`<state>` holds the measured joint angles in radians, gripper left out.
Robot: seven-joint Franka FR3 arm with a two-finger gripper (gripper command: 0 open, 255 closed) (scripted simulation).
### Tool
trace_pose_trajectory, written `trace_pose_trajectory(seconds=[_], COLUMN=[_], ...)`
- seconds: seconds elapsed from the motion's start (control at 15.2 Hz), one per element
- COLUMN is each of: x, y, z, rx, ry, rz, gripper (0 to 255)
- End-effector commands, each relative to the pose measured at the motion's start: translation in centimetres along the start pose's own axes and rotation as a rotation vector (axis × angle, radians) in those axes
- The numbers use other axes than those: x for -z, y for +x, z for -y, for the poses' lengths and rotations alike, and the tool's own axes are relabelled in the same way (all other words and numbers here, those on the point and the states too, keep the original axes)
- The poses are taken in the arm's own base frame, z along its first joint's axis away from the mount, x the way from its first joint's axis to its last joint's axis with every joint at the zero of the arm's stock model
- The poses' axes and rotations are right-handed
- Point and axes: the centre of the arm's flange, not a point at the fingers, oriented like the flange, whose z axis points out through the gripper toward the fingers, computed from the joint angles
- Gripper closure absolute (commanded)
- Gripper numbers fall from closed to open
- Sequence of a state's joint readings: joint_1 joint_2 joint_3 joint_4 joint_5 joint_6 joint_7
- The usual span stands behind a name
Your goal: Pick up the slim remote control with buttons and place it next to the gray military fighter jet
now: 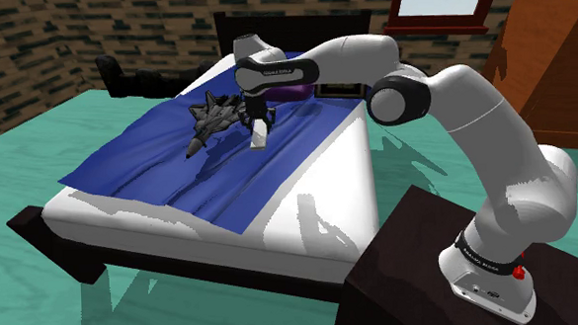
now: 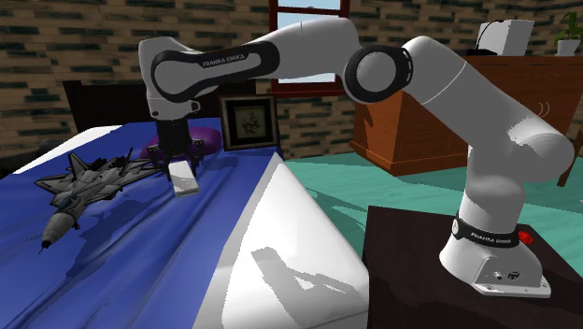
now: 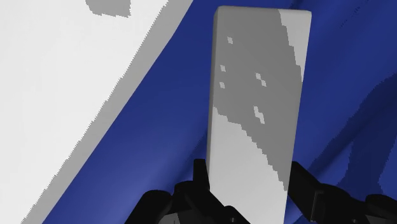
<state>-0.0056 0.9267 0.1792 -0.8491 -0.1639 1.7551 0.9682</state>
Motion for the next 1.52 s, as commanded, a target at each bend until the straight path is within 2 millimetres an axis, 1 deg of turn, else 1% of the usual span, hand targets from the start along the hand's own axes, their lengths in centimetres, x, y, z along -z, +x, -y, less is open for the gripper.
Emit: trace_pose_trajectory(seconds=[0.0, 1.45], x=[-1.1, -12.7], y=[-0.1, -0.2], z=[0.0, 0.2], rx=[0.0, 0.0], ry=[0.001, 0.001], rz=[-0.001, -0.001], gripper=[255, 255])
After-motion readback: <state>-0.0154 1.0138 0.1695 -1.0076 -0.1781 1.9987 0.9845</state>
